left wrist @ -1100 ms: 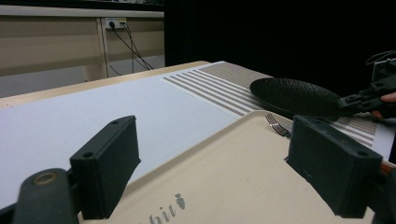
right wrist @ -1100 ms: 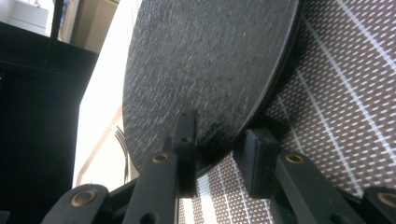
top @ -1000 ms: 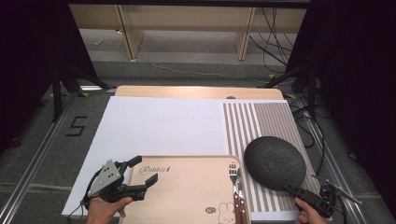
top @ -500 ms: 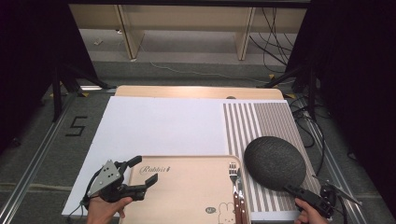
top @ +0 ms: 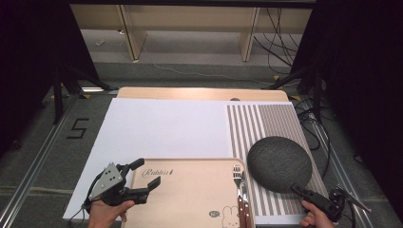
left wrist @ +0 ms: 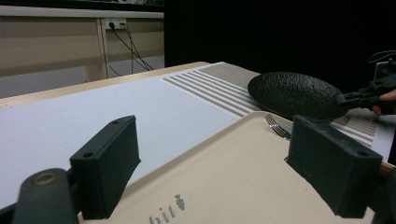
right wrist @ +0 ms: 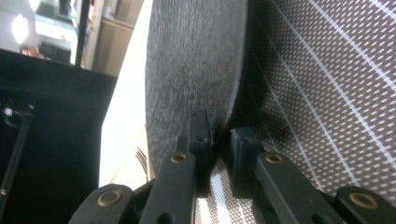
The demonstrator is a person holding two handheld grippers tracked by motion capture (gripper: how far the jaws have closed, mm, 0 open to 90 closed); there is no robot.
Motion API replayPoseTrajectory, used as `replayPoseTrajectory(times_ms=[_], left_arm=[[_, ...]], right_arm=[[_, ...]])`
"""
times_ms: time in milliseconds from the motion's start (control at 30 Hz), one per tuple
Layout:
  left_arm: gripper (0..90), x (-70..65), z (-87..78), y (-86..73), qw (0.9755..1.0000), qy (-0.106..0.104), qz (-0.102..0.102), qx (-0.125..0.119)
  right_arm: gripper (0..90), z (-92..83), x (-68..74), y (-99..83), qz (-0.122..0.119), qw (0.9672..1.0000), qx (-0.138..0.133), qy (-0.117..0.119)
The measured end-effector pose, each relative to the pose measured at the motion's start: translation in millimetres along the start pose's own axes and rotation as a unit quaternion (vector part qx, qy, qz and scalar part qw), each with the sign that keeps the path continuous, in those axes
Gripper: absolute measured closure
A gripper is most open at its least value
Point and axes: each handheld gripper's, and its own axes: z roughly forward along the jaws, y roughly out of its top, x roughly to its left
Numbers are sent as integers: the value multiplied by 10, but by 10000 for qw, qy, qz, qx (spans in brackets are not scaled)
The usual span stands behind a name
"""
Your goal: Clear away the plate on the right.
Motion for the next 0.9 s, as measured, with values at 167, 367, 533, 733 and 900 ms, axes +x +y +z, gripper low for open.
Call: replayPoseTrajectory(times_ms=[167, 367, 533, 733, 900], left_arm=[[158, 3, -4, 0, 10000, 6, 3, -7], [159, 4, -9, 1, 10000, 6, 0, -19], [158, 5, -12, 2, 10000, 18, -7, -22], [158, 6, -15, 2, 10000, 24, -16, -26], [158, 6, -15, 2, 10000, 24, -15, -24]], right_arm=[[867, 0, 35, 11, 19, 9999, -130, 50], [879, 1, 87, 10, -62, 9996, -270, -4], [881, 6, 102, 8, -61, 9991, -412, -12], [880, -14, 101, 11, -39, 9986, -524, -32], [881, -30, 105, 6, 109, 9981, -605, -53]])
